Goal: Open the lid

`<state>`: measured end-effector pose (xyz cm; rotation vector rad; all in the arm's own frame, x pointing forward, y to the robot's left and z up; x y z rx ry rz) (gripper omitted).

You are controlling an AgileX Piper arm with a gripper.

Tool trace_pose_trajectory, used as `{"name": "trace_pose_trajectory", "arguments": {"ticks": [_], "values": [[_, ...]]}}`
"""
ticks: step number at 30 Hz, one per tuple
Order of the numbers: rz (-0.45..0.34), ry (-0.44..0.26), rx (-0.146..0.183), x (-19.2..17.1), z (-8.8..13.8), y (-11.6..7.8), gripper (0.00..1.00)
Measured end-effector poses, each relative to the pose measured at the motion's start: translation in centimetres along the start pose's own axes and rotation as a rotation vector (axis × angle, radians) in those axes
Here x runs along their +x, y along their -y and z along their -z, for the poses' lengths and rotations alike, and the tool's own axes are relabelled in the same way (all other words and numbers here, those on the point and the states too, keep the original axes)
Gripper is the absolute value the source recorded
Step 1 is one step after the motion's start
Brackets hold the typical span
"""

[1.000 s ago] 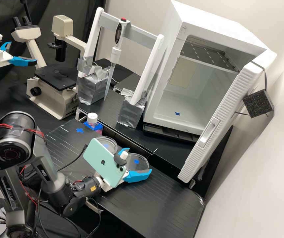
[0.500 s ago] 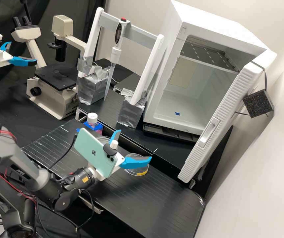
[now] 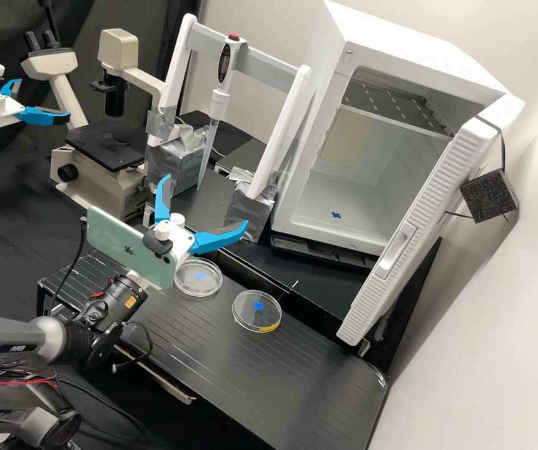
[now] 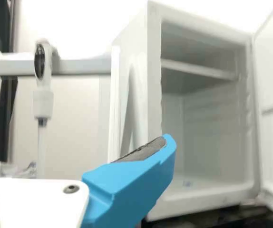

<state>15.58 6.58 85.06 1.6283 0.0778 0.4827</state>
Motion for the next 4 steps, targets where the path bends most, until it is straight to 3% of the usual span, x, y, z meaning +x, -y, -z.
{"name": "trace_pose_trajectory", "arguments": {"ticks": [4], "values": [[0.01,0.033,0.029,0.18,-0.55,0.34,1.0]]}}
